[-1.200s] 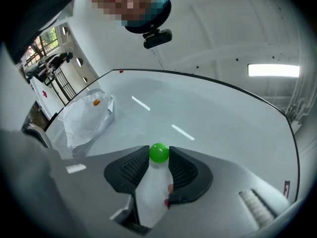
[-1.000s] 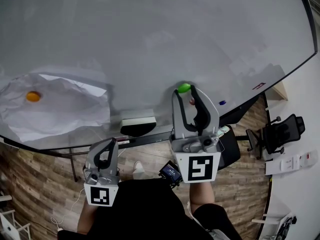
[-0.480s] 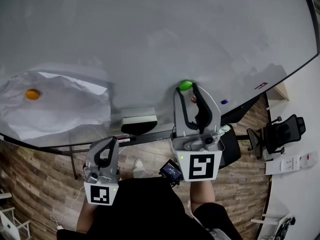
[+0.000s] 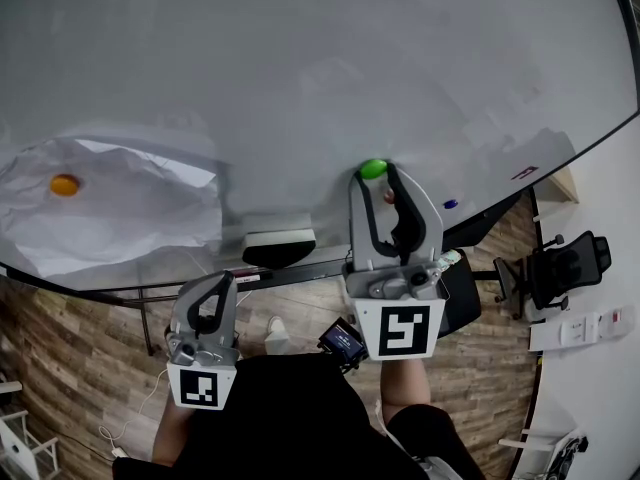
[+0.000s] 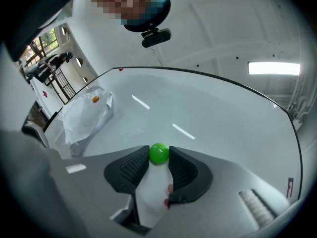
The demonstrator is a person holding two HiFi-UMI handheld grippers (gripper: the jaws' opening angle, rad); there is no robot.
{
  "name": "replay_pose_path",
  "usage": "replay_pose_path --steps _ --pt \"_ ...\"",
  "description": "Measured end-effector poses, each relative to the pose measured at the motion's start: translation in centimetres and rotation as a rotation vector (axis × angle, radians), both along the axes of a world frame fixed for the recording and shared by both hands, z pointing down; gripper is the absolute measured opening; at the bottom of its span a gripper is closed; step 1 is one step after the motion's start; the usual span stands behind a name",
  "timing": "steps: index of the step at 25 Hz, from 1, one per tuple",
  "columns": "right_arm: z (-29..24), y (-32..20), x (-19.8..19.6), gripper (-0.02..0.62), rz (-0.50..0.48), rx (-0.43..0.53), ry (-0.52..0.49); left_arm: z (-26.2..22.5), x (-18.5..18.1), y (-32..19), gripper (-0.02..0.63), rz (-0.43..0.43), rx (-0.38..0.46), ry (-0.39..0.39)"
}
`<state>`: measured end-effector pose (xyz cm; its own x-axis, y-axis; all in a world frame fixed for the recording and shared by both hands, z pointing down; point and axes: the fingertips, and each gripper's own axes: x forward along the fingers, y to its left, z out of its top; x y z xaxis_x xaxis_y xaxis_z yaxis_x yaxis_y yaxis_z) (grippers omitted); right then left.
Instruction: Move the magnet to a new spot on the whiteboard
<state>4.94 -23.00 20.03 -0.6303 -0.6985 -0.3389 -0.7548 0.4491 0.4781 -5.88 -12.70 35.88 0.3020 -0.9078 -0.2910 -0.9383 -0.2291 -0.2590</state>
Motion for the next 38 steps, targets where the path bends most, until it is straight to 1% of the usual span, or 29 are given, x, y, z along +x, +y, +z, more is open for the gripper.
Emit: replay_pose_path --steps 12,30,33,34,35,38 --pt "0.0 0.0 -0.1 0.129 0.02 0.021 -0.01 0.2 -0.1 0.0 0.002 -0.01 -0.006 0.005" --pt "0.3 -0.3 0.0 0.13 0.038 -0.03 -0.034 0.2 -0.7 0.8 0.002 -0.021 -0.004 0.0" --pt "0.3 -0.2 0.1 0.137 0.026 -0.047 -0.044 0.1 -0.8 1.1 0.002 -0.022 -0.001 -0.001" --pt "0.3 -0.2 0.0 0.17 0.022 -0.054 -0.043 0.0 -0.8 1.2 0.002 -0.022 0.0 -0.001" --pt "0.4 -0.2 0.0 0.176 0.02 -0.06 -0.041 0.0 -0.9 1.2 0.002 -0.022 0.0 0.0" --pt "0.4 0.0 0.2 0.178 0.023 -0.066 -0.047 0.1 -0.9 1.5 0.002 -0.02 -0.003 0.0"
